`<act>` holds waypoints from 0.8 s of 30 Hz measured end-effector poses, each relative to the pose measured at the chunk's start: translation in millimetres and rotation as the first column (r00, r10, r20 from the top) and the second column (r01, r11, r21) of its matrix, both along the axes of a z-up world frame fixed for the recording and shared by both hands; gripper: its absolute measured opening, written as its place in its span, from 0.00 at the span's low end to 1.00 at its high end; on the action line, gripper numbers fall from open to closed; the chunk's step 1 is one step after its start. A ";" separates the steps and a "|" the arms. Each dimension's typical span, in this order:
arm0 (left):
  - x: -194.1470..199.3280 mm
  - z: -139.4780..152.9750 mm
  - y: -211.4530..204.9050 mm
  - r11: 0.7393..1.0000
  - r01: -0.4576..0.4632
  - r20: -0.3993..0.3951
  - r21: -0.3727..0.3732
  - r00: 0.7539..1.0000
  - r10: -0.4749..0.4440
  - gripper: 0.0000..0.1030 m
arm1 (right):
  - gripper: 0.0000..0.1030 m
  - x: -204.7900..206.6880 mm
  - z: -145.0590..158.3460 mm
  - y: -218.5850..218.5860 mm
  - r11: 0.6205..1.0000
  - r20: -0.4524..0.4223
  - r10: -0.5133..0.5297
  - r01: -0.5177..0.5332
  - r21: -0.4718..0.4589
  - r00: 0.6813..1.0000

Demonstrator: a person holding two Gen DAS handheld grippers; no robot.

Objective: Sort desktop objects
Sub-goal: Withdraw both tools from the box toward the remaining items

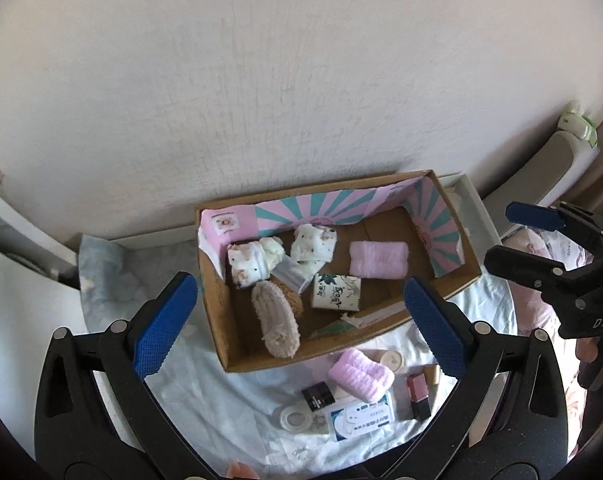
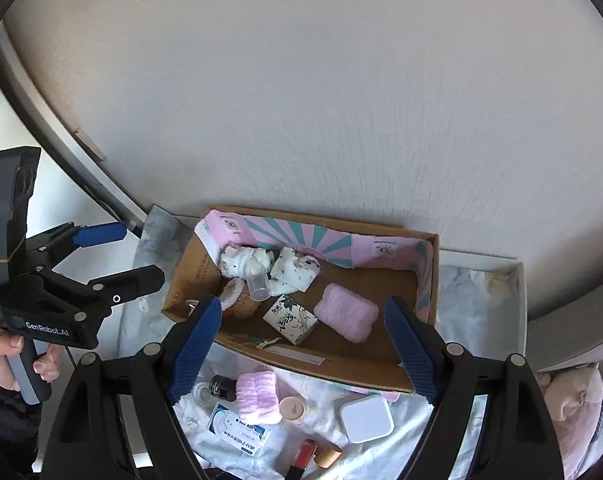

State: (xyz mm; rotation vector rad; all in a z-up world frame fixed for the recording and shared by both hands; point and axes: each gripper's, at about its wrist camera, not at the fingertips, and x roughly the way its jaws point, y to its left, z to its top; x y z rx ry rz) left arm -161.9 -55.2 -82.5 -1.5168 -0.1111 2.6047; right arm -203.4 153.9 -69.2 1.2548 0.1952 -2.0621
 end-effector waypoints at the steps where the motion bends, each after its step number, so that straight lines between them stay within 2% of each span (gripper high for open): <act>1: 3.4 2.8 -0.3 1.000 -0.002 -0.005 0.000 1.000 0.002 1.00 | 0.78 2.0 2.7 1.8 1.000 -0.005 0.000 0.000 -0.001 1.000; 5: 21.1 17.5 -2.9 0.999 -0.041 -0.048 -0.022 0.998 0.040 1.00 | 0.79 12.5 14.1 11.4 1.000 -0.034 0.025 -0.025 -0.001 0.999; 9: 42.3 32.6 -10.3 0.998 -0.058 -0.098 -0.010 0.994 0.057 1.00 | 0.79 27.8 26.5 25.5 0.999 -0.094 0.049 -0.050 -0.012 0.994; 14: 77.5 40.8 -18.6 0.997 -0.077 -0.160 -0.030 0.985 0.071 1.00 | 0.79 46.4 32.6 46.3 0.996 -0.142 0.074 -0.081 -0.043 0.987; 18: 101.3 35.6 -26.1 0.993 -0.107 -0.189 -0.042 0.977 0.097 1.00 | 0.79 61.3 28.9 62.3 0.994 -0.183 0.094 -0.103 -0.038 0.979; 24: 129.3 7.4 -33.6 0.990 -0.127 -0.169 -0.062 0.979 0.115 1.00 | 0.79 75.6 1.9 80.2 0.993 -0.201 0.112 -0.114 0.000 0.973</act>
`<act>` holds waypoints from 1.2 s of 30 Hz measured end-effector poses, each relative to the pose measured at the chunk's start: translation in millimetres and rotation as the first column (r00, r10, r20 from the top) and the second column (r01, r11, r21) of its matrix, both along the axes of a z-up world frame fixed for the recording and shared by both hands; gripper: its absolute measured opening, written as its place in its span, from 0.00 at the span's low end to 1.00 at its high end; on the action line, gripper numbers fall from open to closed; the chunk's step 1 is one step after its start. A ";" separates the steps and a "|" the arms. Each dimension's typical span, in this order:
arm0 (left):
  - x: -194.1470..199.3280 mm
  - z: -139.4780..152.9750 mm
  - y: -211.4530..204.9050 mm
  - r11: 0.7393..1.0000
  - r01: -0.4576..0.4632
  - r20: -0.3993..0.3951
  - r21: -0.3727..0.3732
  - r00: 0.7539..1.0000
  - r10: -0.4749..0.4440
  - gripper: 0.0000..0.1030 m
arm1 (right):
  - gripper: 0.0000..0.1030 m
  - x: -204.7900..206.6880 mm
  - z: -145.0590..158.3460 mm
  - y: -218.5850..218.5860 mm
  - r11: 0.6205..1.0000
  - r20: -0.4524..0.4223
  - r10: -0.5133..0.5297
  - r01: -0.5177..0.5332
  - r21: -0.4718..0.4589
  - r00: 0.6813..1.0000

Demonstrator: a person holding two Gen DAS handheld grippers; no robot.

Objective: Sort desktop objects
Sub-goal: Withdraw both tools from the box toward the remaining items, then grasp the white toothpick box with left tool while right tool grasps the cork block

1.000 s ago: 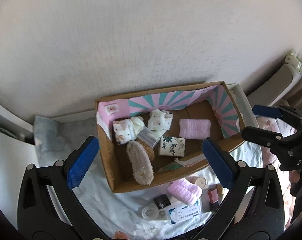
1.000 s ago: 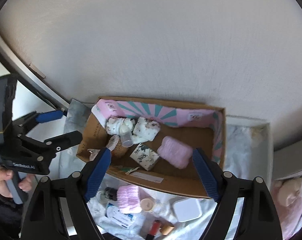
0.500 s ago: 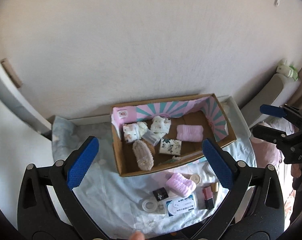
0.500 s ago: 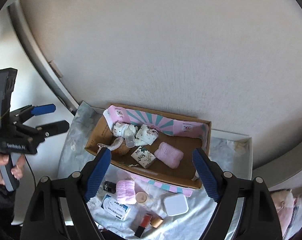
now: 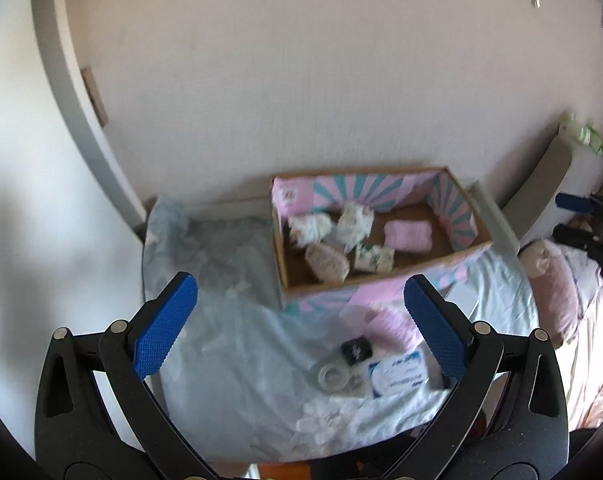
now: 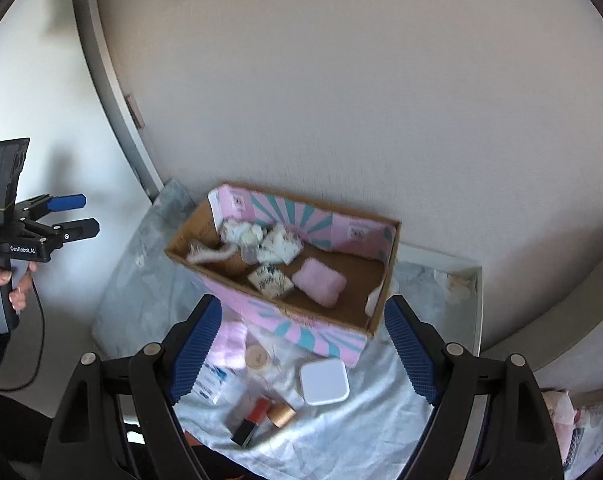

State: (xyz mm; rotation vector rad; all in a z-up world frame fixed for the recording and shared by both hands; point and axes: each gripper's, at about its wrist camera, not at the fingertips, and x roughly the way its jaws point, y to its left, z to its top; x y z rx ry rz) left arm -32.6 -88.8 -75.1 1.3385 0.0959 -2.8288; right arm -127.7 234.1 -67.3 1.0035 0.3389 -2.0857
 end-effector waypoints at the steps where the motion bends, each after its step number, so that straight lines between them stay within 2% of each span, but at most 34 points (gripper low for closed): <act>1: 3.7 -7.6 0.8 1.000 0.006 0.005 -0.006 1.000 -0.006 1.00 | 0.79 1.6 -5.9 1.7 1.000 0.003 0.003 -0.003 0.006 1.000; 7: 19.5 -61.7 12.1 0.998 0.069 0.065 0.003 0.996 -0.069 1.00 | 0.79 9.1 -58.9 10.3 0.998 0.087 0.013 -0.019 0.064 0.996; 11: 28.0 -103.6 21.2 0.995 0.095 0.104 0.034 0.990 -0.098 1.00 | 0.79 10.7 -91.3 13.2 0.998 0.145 -0.002 -0.006 0.056 0.989; 15: 37.5 -136.3 39.5 0.995 0.097 0.126 0.035 0.987 -0.100 1.00 | 0.79 22.3 -121.8 11.4 0.998 0.134 -0.023 0.014 0.068 0.991; 20: 48.7 -150.3 70.2 0.995 0.091 0.109 0.045 0.989 -0.096 0.99 | 0.78 39.9 -152.4 9.6 0.997 0.126 0.000 -0.010 0.075 0.992; 27: 42.9 -183.2 107.0 0.997 0.065 0.157 0.043 0.985 -0.071 0.99 | 0.78 41.3 -173.1 14.5 0.992 0.104 0.102 -0.109 0.069 0.989; 29: 41.7 -191.7 115.2 0.998 0.053 0.170 0.036 0.984 -0.059 0.99 | 0.73 39.6 -175.0 15.7 0.987 0.088 0.139 -0.145 0.070 0.986; 32: 38.6 -198.6 123.6 0.999 0.027 0.174 0.028 0.984 -0.032 0.99 | 0.70 37.4 -179.1 16.6 0.971 0.069 0.217 -0.223 0.085 0.974; 36: 32.4 -206.1 132.5 1.000 -0.008 0.186 0.018 0.983 0.004 0.99 | 0.62 37.0 -186.4 14.8 0.935 0.061 0.335 -0.340 0.100 0.940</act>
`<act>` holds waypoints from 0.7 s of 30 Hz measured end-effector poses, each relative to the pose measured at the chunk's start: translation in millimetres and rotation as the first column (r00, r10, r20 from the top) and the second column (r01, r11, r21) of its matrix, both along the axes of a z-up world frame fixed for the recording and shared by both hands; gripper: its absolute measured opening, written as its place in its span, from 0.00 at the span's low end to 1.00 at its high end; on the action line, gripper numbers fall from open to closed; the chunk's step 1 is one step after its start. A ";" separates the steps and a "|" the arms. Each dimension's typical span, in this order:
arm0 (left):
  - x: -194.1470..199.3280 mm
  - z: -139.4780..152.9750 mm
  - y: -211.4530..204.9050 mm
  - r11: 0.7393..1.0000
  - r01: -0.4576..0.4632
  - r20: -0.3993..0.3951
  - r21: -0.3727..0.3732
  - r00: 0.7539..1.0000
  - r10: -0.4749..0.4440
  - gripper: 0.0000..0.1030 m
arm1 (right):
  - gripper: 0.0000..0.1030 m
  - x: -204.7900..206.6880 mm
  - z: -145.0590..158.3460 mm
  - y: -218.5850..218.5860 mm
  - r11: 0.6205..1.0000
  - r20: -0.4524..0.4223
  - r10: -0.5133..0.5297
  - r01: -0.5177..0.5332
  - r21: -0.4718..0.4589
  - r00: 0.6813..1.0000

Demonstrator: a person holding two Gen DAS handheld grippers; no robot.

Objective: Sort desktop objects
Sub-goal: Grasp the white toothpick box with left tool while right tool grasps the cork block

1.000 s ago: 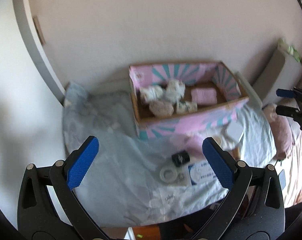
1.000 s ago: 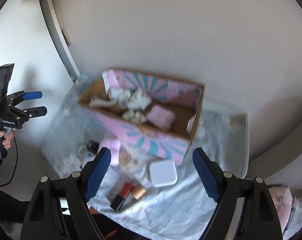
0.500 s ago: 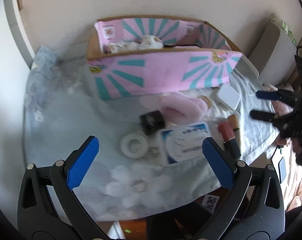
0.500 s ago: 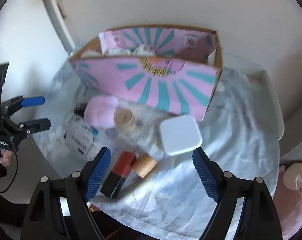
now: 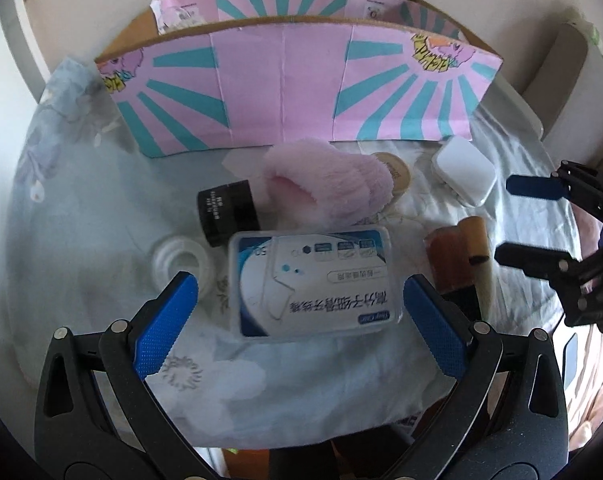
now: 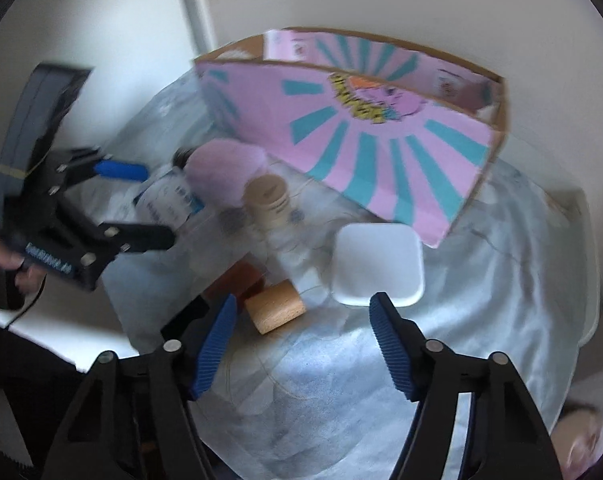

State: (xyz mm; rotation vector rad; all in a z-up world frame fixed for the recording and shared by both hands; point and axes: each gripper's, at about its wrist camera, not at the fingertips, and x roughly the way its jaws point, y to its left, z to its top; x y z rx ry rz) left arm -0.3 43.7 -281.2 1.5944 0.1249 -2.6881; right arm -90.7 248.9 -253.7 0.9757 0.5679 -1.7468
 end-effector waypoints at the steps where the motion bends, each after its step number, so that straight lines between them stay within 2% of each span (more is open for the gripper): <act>1: -1.1 -1.2 1.1 1.000 -0.005 0.002 0.001 1.000 0.005 0.99 | 0.61 0.9 -1.8 -0.6 1.000 -0.007 0.023 -0.023 0.003 1.000; 2: -3.4 -3.1 2.9 1.000 -0.011 0.006 -0.001 1.000 0.011 0.99 | 0.57 1.8 -3.2 -1.5 0.999 -0.011 0.049 -0.048 0.002 0.999; 10: -12.3 -15.6 8.2 0.998 -0.058 0.038 0.003 0.998 0.058 0.93 | 0.47 11.3 -13.5 -16.0 0.976 -0.066 0.219 -0.217 0.036 0.974; 12: -13.9 -17.7 10.2 0.998 -0.059 0.045 0.006 0.997 0.059 0.90 | 0.36 12.5 -17.1 -17.8 0.967 -0.088 0.253 -0.248 0.060 0.964; 15: -15.2 -18.8 12.4 0.998 -0.062 0.043 -0.009 0.997 0.063 0.87 | 0.28 11.9 -21.9 -19.2 0.956 -0.090 0.289 -0.282 0.082 0.953; 21: -15.4 -17.9 10.8 0.997 -0.072 0.040 0.007 0.997 0.072 0.85 | 0.27 7.3 -19.5 -18.9 0.956 -0.083 0.290 -0.285 0.061 0.954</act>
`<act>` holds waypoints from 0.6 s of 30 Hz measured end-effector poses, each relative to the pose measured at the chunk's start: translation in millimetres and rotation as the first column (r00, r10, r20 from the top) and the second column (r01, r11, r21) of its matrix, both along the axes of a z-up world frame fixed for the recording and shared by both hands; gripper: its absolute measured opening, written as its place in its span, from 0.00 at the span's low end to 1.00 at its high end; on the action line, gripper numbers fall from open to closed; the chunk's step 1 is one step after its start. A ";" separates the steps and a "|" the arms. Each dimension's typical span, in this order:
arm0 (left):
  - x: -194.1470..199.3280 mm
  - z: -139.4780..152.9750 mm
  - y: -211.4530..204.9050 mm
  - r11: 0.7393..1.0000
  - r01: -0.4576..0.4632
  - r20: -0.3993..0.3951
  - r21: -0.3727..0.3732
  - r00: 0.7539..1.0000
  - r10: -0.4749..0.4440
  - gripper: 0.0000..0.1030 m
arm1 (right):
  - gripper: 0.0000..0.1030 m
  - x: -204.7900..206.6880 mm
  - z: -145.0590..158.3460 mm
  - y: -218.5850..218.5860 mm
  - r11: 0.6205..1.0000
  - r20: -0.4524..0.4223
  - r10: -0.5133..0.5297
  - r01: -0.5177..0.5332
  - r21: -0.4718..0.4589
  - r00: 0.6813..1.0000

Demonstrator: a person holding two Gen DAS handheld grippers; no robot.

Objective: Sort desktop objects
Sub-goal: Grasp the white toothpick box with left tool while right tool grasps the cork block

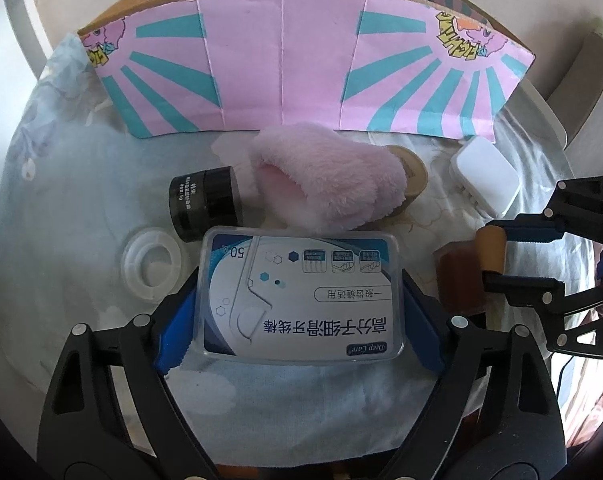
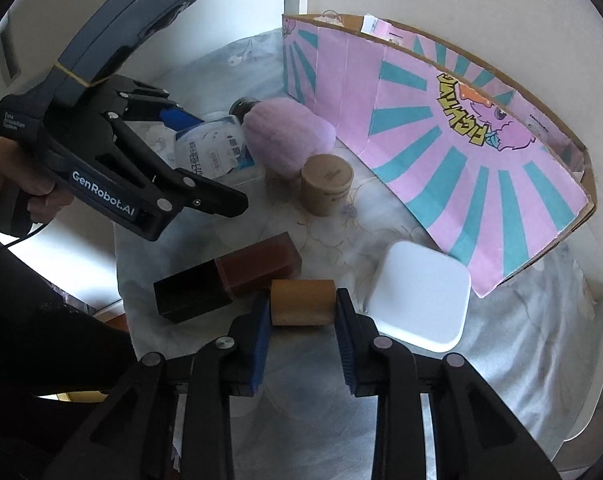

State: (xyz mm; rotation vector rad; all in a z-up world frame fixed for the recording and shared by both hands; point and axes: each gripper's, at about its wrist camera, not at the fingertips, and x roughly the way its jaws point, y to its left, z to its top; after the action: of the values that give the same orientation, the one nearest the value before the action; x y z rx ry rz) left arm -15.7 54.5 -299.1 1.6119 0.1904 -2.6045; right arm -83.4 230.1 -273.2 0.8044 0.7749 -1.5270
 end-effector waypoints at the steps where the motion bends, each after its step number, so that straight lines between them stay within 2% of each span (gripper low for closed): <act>1: 0.1 0.3 0.1 1.000 -0.001 0.000 0.002 1.000 0.001 0.85 | 0.27 -1.0 0.8 0.3 1.000 0.006 -0.004 0.004 -0.003 1.000; 9: 3.7 18.7 1.7 1.000 0.017 -0.010 0.002 1.000 -0.017 0.85 | 0.27 -4.5 17.6 2.5 0.998 0.030 -0.051 0.052 -0.031 0.998; 18: -2.4 71.4 -15.2 0.999 0.035 -0.057 0.015 0.998 -0.034 0.85 | 0.27 -4.9 63.9 -7.5 0.993 0.046 -0.103 0.105 -0.045 0.994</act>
State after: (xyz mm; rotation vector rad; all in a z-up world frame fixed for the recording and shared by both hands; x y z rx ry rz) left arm -18.1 39.3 -227.7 1.5614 0.1886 -2.6827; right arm -88.2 222.6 -209.3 0.8517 0.6714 -1.6088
